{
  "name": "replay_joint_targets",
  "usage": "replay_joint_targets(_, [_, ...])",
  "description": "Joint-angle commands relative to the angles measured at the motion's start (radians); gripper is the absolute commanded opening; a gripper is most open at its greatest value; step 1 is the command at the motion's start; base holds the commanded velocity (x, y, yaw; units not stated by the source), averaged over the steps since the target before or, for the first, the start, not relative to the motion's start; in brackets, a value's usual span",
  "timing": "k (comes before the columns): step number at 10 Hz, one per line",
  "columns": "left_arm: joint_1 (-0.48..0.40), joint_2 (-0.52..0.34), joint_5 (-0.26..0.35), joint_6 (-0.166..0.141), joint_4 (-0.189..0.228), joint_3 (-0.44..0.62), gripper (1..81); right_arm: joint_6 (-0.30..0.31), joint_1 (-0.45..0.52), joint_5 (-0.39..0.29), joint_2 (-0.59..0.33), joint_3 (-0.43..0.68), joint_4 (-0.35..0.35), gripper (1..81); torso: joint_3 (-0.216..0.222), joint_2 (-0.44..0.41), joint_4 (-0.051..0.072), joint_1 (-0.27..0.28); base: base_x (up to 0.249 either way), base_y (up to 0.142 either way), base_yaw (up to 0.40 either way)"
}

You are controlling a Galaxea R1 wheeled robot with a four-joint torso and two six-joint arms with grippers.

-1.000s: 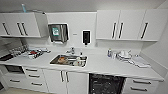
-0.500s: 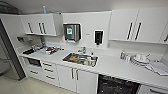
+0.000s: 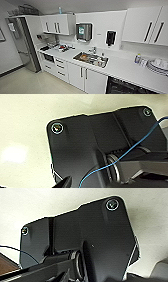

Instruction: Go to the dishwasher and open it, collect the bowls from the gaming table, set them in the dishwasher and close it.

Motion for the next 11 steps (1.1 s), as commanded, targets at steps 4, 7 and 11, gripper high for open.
replay_joint_targets(4, [-0.047,0.006,0.051,0.0,0.013,-0.018,81.1,-0.006,0.038,-0.047,-0.015,-0.004,-0.007,81.1,0.0,0.0,0.0,0.0,0.0,0.0,0.364])
replay_joint_targets(7, [-0.048,0.009,0.051,0.002,0.015,-0.018,81.1,-0.006,0.038,-0.045,-0.019,0.0,-0.005,81.1,0.0,0.0,0.0,0.0,0.0,0.0,0.364])
replay_joint_targets(11, [-0.051,0.009,0.054,0.004,0.015,-0.018,81.1,-0.007,0.033,-0.035,-0.07,0.107,-0.012,81.1,0.0,0.0,0.0,0.0,0.0,0.0,0.364])
